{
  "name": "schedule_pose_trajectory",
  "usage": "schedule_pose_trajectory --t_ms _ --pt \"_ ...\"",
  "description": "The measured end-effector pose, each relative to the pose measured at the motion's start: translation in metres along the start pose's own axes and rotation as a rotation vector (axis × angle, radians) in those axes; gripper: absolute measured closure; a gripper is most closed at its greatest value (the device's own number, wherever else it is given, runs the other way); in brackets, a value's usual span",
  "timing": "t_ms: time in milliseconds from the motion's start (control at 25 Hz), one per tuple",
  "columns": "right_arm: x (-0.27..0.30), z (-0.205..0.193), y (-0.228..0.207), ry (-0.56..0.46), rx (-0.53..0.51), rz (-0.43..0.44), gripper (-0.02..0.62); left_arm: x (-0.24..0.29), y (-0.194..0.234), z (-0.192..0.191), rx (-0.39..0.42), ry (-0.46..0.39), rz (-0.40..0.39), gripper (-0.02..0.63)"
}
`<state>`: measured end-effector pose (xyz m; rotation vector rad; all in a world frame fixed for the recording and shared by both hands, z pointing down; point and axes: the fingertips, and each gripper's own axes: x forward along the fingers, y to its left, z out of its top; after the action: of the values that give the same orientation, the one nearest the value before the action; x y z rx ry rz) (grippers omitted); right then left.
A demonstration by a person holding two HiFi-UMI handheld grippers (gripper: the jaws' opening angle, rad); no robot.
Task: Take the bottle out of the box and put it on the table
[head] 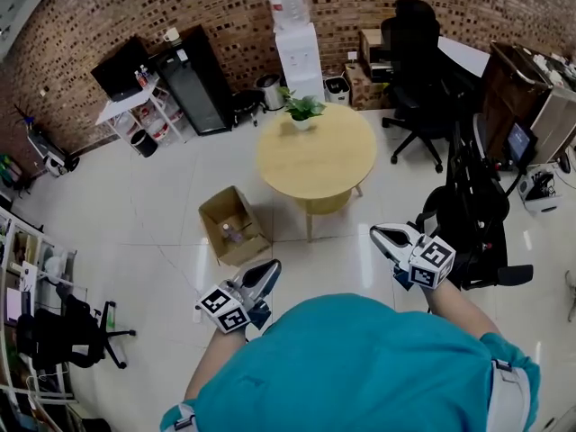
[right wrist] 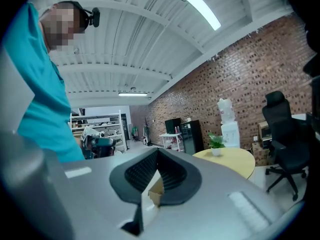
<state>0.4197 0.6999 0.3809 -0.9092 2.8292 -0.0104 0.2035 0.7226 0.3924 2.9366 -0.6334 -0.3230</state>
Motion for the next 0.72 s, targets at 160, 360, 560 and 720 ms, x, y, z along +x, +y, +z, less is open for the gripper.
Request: schedule_pose_trajectory --t_ms 160,360,560,720 --pt "0.033 -0.012 -0.013 0.010 0.005 -0.008 0.594 -0.013 0.037 -0.002 -0.008 -0.007 0.010 0.606" --pt "0.119 0.015 -0.032 0.004 0.013 -0.057 0.594 -0.032 0.116 0.050 -0.014 -0.040 -0.022 0.606" --pt "0.189 0.024 -0.037 -0.007 0.033 -0.123 0.594 -0.063 0.186 0.082 -0.005 -0.029 -0.076 0.606" --pt "0.231 0.023 -0.055 -0.017 0.066 -0.180 0.594 -0.075 0.236 0.098 -0.013 -0.021 -0.109 0.606"
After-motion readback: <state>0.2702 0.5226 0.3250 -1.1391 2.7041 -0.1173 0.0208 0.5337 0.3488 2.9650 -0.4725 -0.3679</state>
